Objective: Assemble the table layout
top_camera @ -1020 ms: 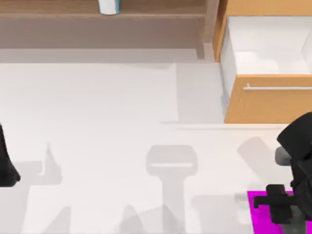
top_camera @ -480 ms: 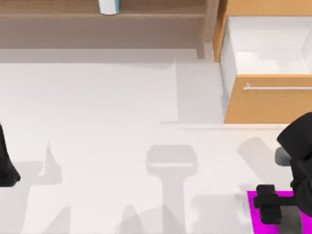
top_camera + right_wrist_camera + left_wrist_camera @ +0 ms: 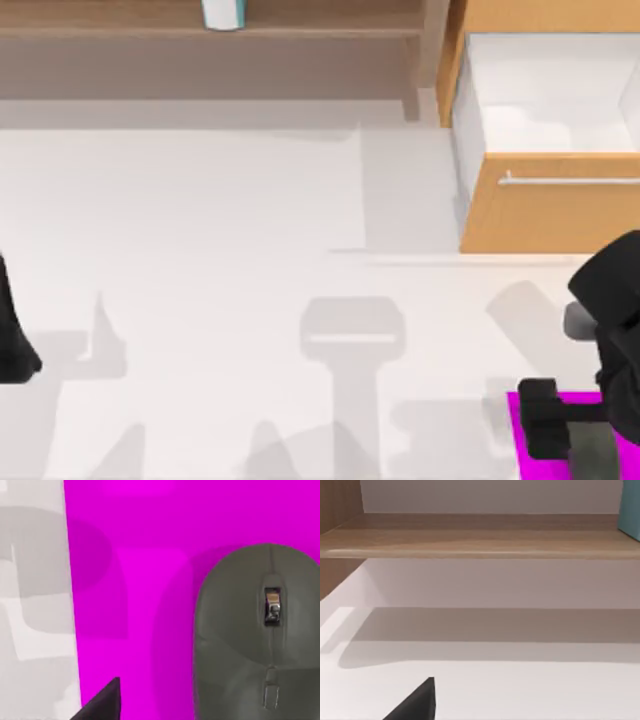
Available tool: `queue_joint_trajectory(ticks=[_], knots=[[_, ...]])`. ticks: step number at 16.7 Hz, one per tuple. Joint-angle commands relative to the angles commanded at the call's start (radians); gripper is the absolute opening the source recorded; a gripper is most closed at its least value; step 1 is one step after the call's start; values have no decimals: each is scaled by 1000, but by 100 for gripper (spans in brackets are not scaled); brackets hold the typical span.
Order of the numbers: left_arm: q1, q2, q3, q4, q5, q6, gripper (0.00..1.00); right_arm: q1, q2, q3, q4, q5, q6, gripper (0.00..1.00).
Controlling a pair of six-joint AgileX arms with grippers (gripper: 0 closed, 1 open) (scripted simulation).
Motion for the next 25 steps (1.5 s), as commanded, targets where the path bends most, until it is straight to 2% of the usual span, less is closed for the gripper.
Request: queue_joint_trajectory(ticks=[4, 9, 17, 25], knots=[[0, 0, 0, 0, 0, 0, 100, -3, -15, 7, 96, 9, -81, 100], [0, 0, 0, 0, 0, 0, 100, -10, 0, -48, 416, 32, -352, 100], [0, 0, 0, 0, 0, 0, 100, -25, 128, -239, 1190, 112, -998, 100], [0, 0, 0, 0, 0, 0, 100, -78, 365, -403, 1973, 232, -1663, 100]])
